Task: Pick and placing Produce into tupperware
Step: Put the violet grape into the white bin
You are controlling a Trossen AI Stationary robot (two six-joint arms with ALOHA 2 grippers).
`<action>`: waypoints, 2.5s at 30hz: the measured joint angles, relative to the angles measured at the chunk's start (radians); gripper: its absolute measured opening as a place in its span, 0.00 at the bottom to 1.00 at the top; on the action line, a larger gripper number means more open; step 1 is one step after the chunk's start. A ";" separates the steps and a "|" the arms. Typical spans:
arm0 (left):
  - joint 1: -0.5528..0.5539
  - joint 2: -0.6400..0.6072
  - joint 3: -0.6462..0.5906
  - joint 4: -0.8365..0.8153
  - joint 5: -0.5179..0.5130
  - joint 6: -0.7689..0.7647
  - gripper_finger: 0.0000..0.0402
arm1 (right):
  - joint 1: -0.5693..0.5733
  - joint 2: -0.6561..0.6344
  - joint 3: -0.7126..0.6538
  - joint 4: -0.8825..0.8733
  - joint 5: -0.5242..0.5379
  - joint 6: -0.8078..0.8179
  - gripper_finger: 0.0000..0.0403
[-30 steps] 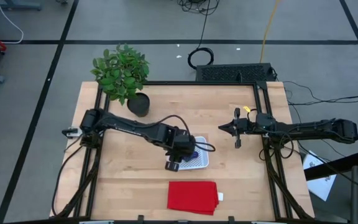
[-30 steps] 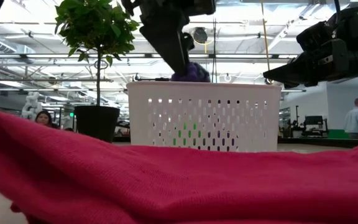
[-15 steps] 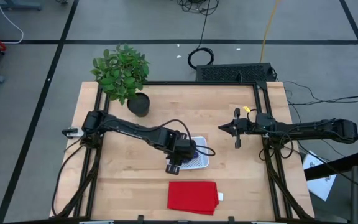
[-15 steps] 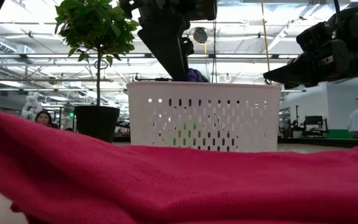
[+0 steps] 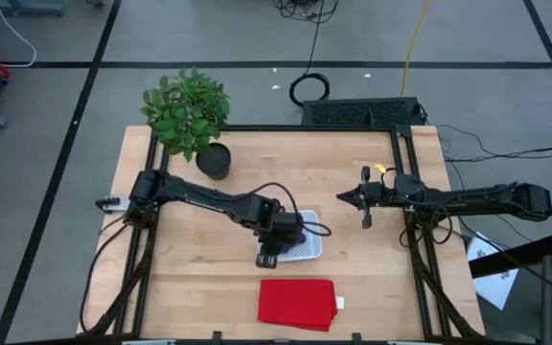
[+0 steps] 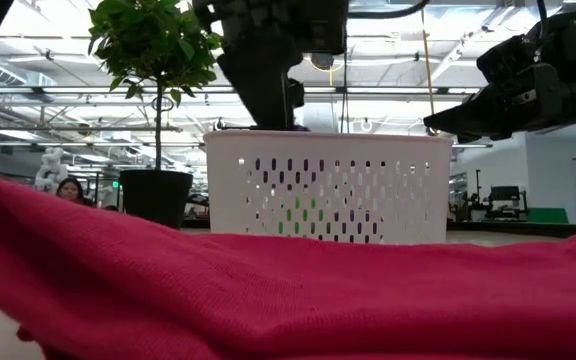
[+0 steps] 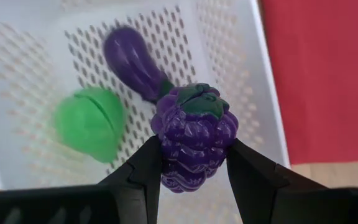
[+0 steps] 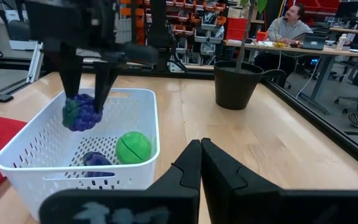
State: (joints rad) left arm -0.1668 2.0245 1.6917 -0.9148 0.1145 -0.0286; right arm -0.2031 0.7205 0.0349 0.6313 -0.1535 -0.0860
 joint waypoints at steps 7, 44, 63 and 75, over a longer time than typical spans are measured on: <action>0.001 0.036 0.000 -0.010 -0.010 -0.006 0.36 | 0.000 0.000 0.000 0.000 0.000 0.000 0.00; -0.031 0.056 0.001 -0.008 -0.117 -0.301 0.36 | 0.000 -0.001 0.000 0.003 0.000 0.014 0.00; -0.023 0.118 0.002 -0.009 -0.093 -0.278 0.36 | 0.000 0.000 0.000 0.007 0.000 0.015 0.00; -0.023 0.118 0.002 0.004 -0.089 -0.255 0.36 | 0.000 0.000 0.000 0.008 0.000 0.022 0.00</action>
State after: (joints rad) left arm -0.1902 2.1429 1.6936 -0.9108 0.0259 -0.2839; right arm -0.2031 0.7203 0.0349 0.6389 -0.1537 -0.0643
